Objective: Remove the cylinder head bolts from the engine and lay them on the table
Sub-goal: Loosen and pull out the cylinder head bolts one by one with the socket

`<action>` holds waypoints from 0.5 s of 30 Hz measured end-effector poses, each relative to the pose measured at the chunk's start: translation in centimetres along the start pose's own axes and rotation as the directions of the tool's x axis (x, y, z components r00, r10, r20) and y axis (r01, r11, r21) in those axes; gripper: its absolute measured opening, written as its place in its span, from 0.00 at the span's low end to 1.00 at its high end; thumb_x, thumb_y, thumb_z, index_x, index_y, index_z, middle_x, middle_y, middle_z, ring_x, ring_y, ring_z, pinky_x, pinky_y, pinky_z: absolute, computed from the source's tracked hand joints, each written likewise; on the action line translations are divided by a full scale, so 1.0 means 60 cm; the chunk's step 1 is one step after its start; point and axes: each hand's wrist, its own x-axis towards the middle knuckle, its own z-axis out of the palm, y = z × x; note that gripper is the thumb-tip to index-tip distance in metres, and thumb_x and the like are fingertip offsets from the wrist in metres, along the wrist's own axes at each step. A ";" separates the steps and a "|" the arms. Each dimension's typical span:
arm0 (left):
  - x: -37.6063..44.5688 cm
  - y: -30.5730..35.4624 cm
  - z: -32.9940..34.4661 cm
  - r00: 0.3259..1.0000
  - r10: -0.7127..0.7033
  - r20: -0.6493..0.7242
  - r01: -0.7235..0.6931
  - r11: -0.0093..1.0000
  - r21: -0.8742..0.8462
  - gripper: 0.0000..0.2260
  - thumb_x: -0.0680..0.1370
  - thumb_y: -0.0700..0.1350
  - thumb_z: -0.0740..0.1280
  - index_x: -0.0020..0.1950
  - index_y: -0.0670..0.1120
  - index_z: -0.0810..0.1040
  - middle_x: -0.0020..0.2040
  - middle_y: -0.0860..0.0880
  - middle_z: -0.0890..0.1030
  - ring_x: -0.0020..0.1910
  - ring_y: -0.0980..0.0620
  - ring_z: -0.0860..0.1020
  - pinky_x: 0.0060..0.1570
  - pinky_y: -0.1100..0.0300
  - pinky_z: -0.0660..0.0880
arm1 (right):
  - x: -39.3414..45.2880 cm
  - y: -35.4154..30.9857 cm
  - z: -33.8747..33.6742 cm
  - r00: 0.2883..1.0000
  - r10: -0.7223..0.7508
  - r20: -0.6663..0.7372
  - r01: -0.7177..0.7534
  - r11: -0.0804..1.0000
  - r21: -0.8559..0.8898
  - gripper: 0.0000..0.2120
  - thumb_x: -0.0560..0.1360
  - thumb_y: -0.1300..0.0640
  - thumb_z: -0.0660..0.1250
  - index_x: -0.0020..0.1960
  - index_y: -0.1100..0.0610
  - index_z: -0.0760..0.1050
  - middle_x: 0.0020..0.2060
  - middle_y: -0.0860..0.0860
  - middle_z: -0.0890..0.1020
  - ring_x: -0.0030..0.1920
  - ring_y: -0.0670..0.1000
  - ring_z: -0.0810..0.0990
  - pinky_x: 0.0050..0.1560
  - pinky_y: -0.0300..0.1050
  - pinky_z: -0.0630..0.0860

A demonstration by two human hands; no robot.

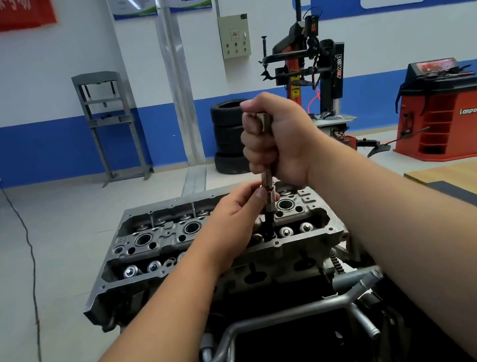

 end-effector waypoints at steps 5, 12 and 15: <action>0.000 0.001 0.001 0.999 0.046 -0.020 -0.044 0.995 0.091 0.08 0.85 0.55 0.63 0.58 0.58 0.82 0.51 0.57 0.86 0.51 0.58 0.83 0.54 0.54 0.77 | -0.015 0.041 0.035 0.880 -0.312 -0.357 0.254 0.946 -0.201 0.14 0.80 0.51 0.61 0.37 0.53 0.71 0.27 0.46 0.72 0.29 0.47 0.70 0.33 0.43 0.69; 0.000 0.001 0.000 1.000 0.010 -0.003 -0.010 1.000 0.000 0.08 0.86 0.55 0.62 0.59 0.60 0.80 0.50 0.57 0.86 0.49 0.48 0.82 0.49 0.52 0.75 | -0.001 0.007 0.011 0.998 -0.065 -0.026 0.065 0.997 -0.029 0.19 0.79 0.53 0.57 0.29 0.54 0.63 0.22 0.48 0.61 0.24 0.49 0.56 0.29 0.43 0.56; -0.003 0.001 0.001 0.999 0.013 0.033 -0.014 0.999 0.039 0.11 0.87 0.55 0.58 0.58 0.61 0.81 0.54 0.58 0.86 0.54 0.58 0.83 0.55 0.51 0.75 | -0.003 0.003 0.001 0.999 -0.044 0.014 0.044 0.999 0.002 0.18 0.79 0.53 0.57 0.31 0.54 0.64 0.23 0.48 0.61 0.26 0.49 0.56 0.30 0.44 0.55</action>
